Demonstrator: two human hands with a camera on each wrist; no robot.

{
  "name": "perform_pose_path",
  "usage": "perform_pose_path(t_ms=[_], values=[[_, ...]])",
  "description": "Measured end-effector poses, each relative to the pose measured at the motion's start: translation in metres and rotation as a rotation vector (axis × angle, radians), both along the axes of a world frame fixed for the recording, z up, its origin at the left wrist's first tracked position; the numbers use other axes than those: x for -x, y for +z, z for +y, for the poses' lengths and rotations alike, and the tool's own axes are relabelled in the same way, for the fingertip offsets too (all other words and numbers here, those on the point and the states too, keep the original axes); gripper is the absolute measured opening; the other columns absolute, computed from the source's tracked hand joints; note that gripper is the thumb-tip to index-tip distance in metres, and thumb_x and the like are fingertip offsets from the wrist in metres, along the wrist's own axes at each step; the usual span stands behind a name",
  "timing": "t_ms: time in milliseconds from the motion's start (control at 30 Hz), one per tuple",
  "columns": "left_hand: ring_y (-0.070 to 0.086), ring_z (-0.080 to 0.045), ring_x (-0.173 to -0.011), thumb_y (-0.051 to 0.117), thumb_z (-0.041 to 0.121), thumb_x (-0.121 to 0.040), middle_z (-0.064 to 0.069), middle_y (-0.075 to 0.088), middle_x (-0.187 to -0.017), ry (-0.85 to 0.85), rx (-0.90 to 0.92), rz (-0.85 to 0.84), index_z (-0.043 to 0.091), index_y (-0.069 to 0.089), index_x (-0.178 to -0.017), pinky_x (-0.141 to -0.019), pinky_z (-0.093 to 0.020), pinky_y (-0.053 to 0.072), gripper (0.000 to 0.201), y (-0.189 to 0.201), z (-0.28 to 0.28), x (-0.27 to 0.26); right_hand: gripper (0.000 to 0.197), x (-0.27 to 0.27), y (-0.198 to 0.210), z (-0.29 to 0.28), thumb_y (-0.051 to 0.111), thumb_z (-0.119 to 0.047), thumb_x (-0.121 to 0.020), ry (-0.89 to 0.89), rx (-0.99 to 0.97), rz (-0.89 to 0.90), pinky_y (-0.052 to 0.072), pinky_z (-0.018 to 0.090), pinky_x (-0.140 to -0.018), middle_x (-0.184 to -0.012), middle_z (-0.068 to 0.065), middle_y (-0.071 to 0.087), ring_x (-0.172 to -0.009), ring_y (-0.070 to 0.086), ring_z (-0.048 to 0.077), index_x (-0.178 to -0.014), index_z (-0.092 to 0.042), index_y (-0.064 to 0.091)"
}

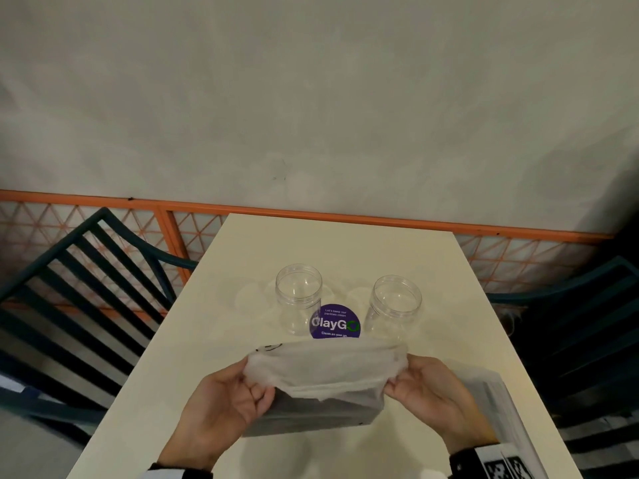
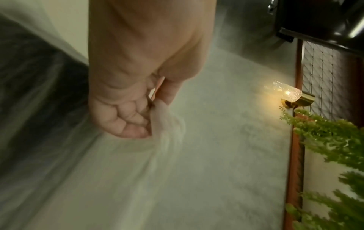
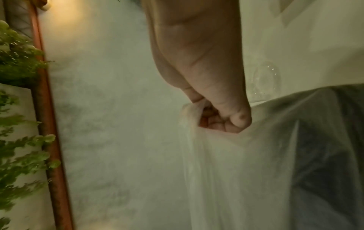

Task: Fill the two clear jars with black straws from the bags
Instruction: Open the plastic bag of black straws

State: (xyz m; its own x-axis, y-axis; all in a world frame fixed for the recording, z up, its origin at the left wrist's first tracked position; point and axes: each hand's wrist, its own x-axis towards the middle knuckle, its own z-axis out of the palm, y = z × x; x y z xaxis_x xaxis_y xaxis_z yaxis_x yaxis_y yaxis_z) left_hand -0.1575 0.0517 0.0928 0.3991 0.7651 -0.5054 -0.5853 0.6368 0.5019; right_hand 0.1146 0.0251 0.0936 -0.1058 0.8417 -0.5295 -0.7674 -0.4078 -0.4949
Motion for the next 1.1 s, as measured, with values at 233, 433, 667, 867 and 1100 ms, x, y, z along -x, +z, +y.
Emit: perform_pose_path(t_ms=[233, 433, 667, 867, 1100], values=[[0.068, -0.027, -0.08, 0.066, 0.02, -0.068, -0.018, 0.07, -0.099, -0.035, -0.098, 0.05, -0.002, 0.068, -0.099, -0.067, -0.033, 0.056, 0.038, 0.007, -0.006, -0.005, 0.045, -0.006, 0.001, -0.01, 0.083, -0.013, -0.053, -0.004, -0.145, 0.114, 0.058, 0.043, -0.073, -0.096, 0.02, 0.07, -0.089, 0.069, 0.032, -0.091, -0.003, 0.062], [0.062, -0.026, -0.083, 0.074, 0.013, -0.043, -0.016, 0.066, -0.099, -0.002, -0.305, 0.685, 0.01, 0.056, -0.099, -0.068, -0.033, 0.049, 0.059, 0.009, -0.012, -0.017, 0.023, 0.01, 0.008, -0.016, 0.056, 0.001, -0.082, 0.038, -0.096, -1.021, 0.039, 0.027, -0.061, -0.081, 0.006, 0.056, -0.069, 0.05, 0.02, -0.095, -0.016, 0.048], [0.057, -0.021, -0.077, 0.069, 0.016, -0.075, -0.004, 0.051, -0.091, -0.009, -0.425, 1.229, 0.017, 0.051, -0.082, -0.068, -0.034, 0.048, 0.019, -0.004, -0.013, -0.011, 0.017, 0.002, 0.001, -0.013, 0.065, -0.013, -0.084, -0.074, -0.182, -1.583, 0.052, 0.034, -0.077, -0.095, 0.006, 0.051, -0.075, 0.059, 0.027, -0.1, -0.013, 0.067], [0.06, -0.023, -0.072, 0.063, 0.02, -0.085, -0.01, 0.069, -0.075, 0.015, -0.421, 1.091, 0.011, 0.07, -0.072, -0.075, -0.039, 0.052, 0.017, -0.008, -0.014, -0.012, 0.01, 0.007, 0.002, -0.012, 0.071, -0.019, -0.079, -0.062, -0.138, -1.337, 0.056, 0.044, -0.076, -0.074, 0.009, 0.068, -0.073, 0.066, 0.024, -0.082, -0.014, 0.063], [0.058, -0.022, -0.082, 0.049, 0.009, -0.09, -0.007, 0.072, -0.08, -0.031, -0.118, 0.484, 0.002, 0.069, -0.084, -0.073, -0.035, 0.047, 0.023, -0.004, -0.014, -0.02, 0.036, 0.022, -0.011, -0.018, 0.05, -0.028, -0.093, 0.199, -0.053, -0.928, 0.048, 0.036, -0.07, -0.078, 0.012, 0.069, -0.071, 0.061, 0.023, -0.081, 0.001, 0.068]])
